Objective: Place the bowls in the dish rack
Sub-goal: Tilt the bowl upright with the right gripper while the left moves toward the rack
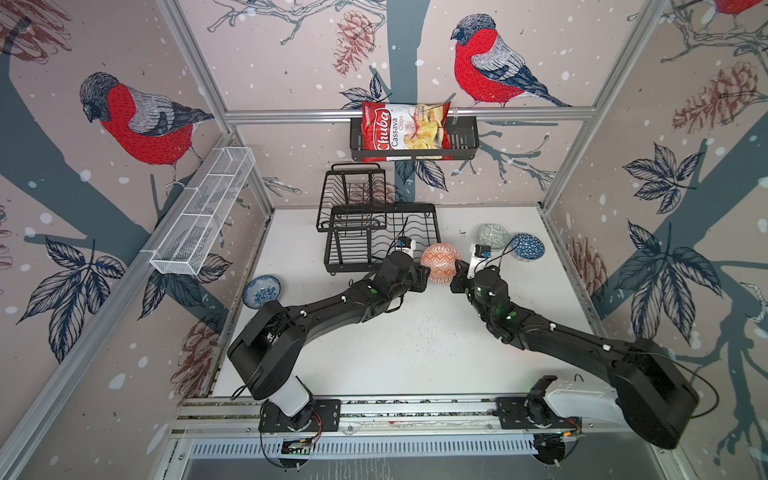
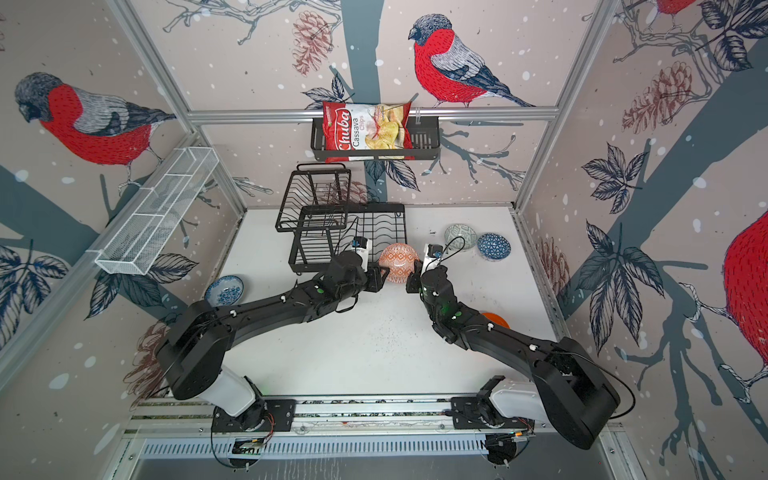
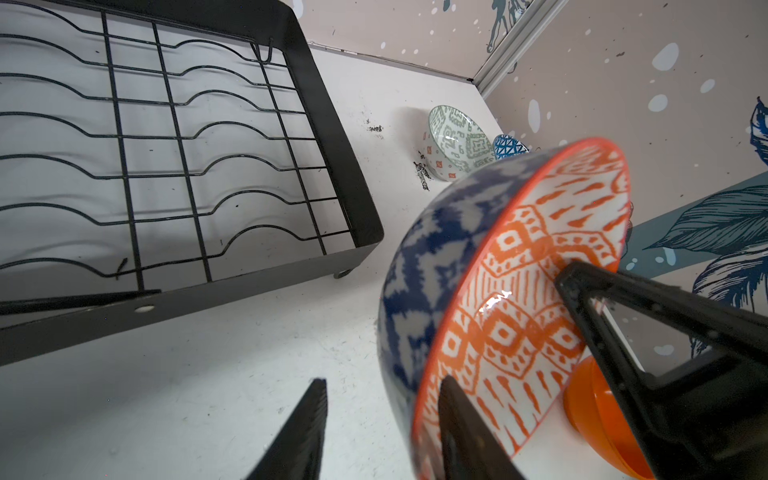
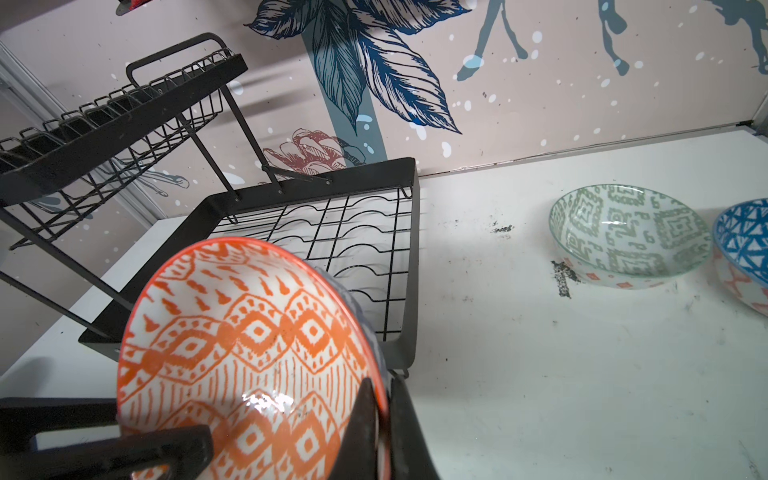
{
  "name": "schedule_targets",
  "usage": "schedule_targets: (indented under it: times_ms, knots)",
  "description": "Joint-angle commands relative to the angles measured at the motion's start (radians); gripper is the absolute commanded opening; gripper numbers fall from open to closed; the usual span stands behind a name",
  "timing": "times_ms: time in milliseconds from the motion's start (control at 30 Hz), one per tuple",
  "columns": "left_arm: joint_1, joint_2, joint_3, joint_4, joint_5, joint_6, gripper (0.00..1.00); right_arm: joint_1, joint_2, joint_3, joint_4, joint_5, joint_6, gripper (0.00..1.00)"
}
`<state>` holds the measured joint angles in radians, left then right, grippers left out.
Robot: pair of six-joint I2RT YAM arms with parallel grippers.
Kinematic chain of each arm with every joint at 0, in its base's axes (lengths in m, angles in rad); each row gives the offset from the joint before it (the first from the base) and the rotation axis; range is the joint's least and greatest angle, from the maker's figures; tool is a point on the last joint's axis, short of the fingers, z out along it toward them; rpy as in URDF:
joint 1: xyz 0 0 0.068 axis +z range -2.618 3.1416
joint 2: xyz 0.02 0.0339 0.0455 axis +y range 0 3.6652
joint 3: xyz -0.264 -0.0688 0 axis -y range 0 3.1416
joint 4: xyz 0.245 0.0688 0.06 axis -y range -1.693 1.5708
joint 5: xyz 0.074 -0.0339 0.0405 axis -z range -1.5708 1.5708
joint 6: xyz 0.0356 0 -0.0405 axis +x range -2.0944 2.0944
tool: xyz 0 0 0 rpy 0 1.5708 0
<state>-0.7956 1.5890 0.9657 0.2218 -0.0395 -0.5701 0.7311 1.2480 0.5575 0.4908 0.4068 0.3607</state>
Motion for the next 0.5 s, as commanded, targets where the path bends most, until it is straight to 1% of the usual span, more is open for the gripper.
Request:
schedule_targets:
  times_ms: [0,133,200,300,467]
  knots:
    - [0.0,-0.01,-0.003,0.046,-0.028,0.004,0.37,0.019,0.001,0.007,0.096,0.001,-0.025,0.01]
    - [-0.001,-0.025,-0.011,0.051,-0.039,0.0,0.34,0.058,0.038,0.008,0.122,0.01,-0.056,0.01]
    - [-0.001,-0.033,-0.016,0.053,-0.045,0.001,0.28,0.075,0.049,0.007,0.136,0.014,-0.07,0.01]
    - [-0.001,-0.043,-0.019,0.054,-0.047,0.005,0.15,0.091,0.053,0.007,0.145,0.034,-0.08,0.01]
    - [-0.001,-0.055,-0.024,0.06,-0.049,0.007,0.08,0.093,0.051,-0.002,0.161,0.028,-0.082,0.01]
